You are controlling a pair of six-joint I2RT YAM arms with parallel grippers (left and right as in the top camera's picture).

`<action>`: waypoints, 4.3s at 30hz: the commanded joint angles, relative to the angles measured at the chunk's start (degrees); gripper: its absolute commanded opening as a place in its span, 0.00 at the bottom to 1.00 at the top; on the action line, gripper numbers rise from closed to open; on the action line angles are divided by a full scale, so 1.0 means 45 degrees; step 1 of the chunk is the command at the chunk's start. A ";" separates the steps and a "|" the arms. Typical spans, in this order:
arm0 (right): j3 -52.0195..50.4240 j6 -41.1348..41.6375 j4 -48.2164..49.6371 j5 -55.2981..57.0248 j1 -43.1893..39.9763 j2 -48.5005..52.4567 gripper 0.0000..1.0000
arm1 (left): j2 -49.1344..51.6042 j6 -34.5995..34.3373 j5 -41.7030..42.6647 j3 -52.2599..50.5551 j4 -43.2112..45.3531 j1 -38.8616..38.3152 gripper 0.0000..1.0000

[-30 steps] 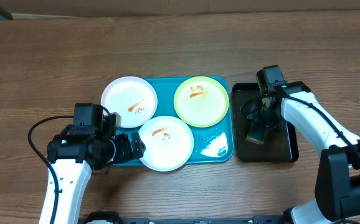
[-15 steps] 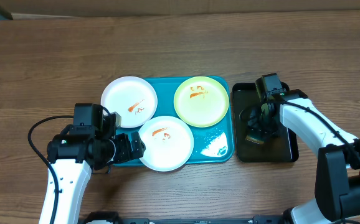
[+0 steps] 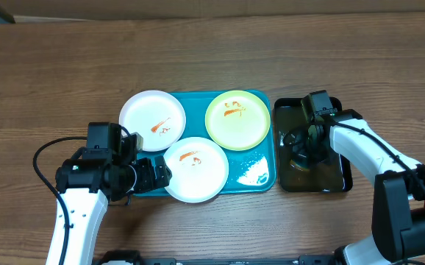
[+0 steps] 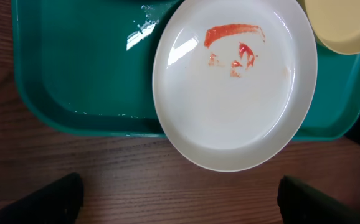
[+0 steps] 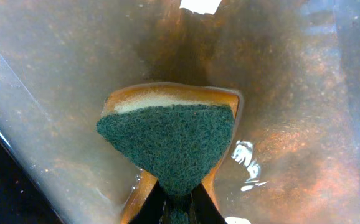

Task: Clean dirty plates on tray and stack at the side

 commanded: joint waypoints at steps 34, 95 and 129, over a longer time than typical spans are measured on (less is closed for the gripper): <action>0.3725 -0.1083 -0.2793 0.0131 0.0044 -0.1617 0.04 | 0.2759 0.0792 0.0588 0.0078 0.0296 -0.0039 0.97; 0.3750 -0.2365 0.0165 -0.4245 0.7067 0.0641 0.04 | 0.6256 0.0729 0.0209 0.0078 0.4221 -0.2477 0.04; 0.3677 0.2890 0.3235 -0.5231 0.7558 0.3089 0.04 | 0.6256 0.0729 0.0214 0.0078 0.4153 -0.2477 0.04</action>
